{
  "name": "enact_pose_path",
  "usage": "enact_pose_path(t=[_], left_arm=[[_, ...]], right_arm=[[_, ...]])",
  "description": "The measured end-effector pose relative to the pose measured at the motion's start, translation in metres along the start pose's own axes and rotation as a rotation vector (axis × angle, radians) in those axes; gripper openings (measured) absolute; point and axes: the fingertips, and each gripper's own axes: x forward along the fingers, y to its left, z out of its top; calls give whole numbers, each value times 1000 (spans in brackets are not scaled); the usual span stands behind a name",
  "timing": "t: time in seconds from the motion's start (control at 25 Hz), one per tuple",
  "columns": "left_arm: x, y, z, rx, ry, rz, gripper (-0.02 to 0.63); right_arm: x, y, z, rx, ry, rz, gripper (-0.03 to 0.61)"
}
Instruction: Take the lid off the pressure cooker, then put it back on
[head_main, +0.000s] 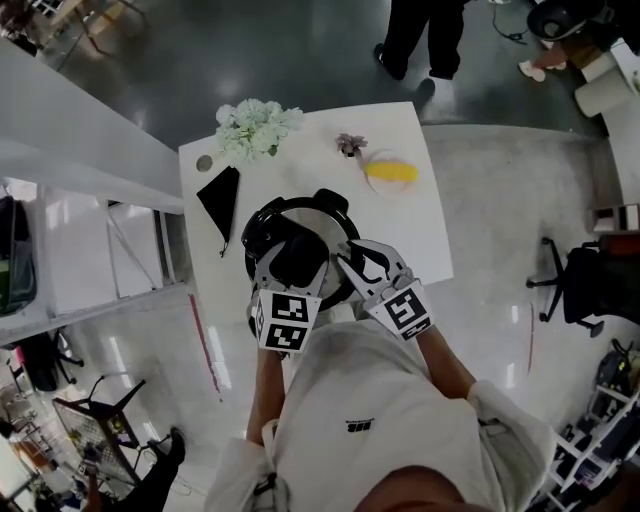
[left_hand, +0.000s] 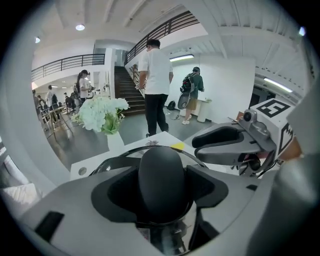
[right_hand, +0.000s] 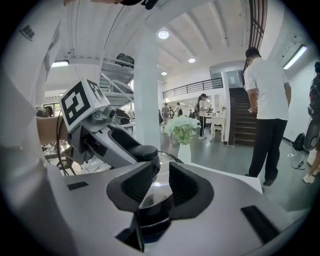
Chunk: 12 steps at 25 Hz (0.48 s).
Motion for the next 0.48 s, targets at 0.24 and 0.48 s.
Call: enact_pose_path(t=[0.24, 0.48], left_arm=[[7, 2, -3, -26, 26, 16, 298], [8, 1, 0, 0, 27, -9, 288]], right_arm=[[-1, -5, -2, -4, 11, 58, 101], [1, -6, -2, 0, 5, 77, 101]])
